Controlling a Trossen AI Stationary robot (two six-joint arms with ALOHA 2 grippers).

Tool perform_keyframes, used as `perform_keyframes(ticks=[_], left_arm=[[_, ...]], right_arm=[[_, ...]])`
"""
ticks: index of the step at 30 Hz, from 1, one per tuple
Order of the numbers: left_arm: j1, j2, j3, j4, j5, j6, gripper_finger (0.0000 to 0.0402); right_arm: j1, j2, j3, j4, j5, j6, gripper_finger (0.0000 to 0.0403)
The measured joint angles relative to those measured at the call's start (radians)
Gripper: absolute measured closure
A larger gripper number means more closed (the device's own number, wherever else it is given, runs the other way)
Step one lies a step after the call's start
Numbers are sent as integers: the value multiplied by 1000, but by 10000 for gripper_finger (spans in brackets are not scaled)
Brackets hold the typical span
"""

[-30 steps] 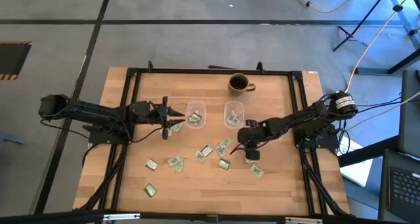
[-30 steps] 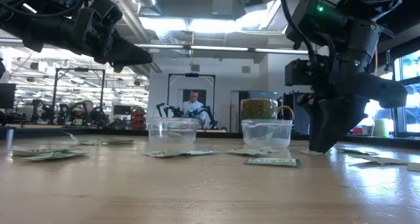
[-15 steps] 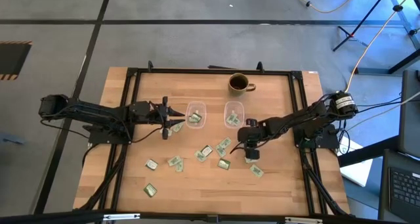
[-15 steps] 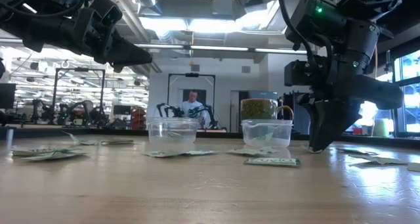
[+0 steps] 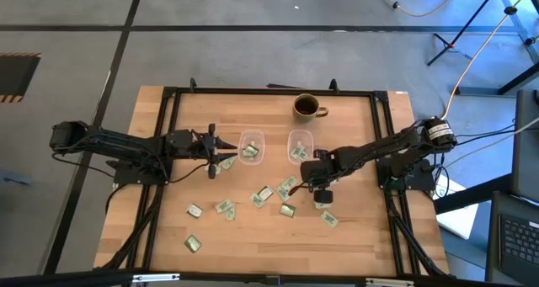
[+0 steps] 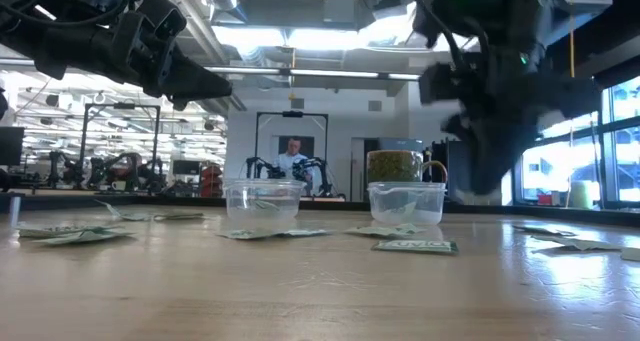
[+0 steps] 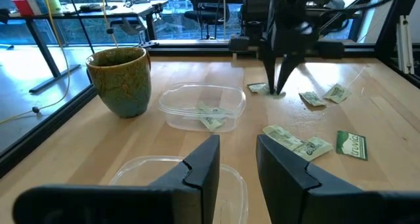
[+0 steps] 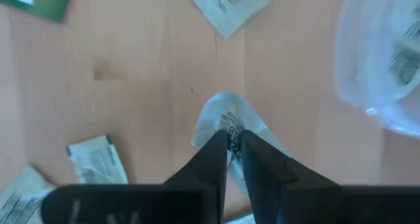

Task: Pick and place items into bin
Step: Put the stevia packet into the right transparent bin

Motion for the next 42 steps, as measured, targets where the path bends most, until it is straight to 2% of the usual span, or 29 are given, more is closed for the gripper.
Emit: perform_keyframes(ticks=[3,10,13,20,25,32,42], left_arm=[[0,0,0,0,0,0,306],[0,0,0,0,0,0,306],[0,0,0,0,0,0,306],[0,0,0,0,0,0,306],[0,0,0,0,0,1,306],[0,0,0,-11,0,1,306],[0,0,0,-16,0,1,306]], right_arm=[[-3,-2,57,-33,16,-60,354],[-43,-3,114,-23,202,-263,354],[-67,-3,111,11,211,-312,354],[-110,-3,111,70,211,-309,354],[-161,9,110,75,211,-251,354],[-213,75,110,82,208,-240,354],[-227,125,110,86,207,-209,345]])
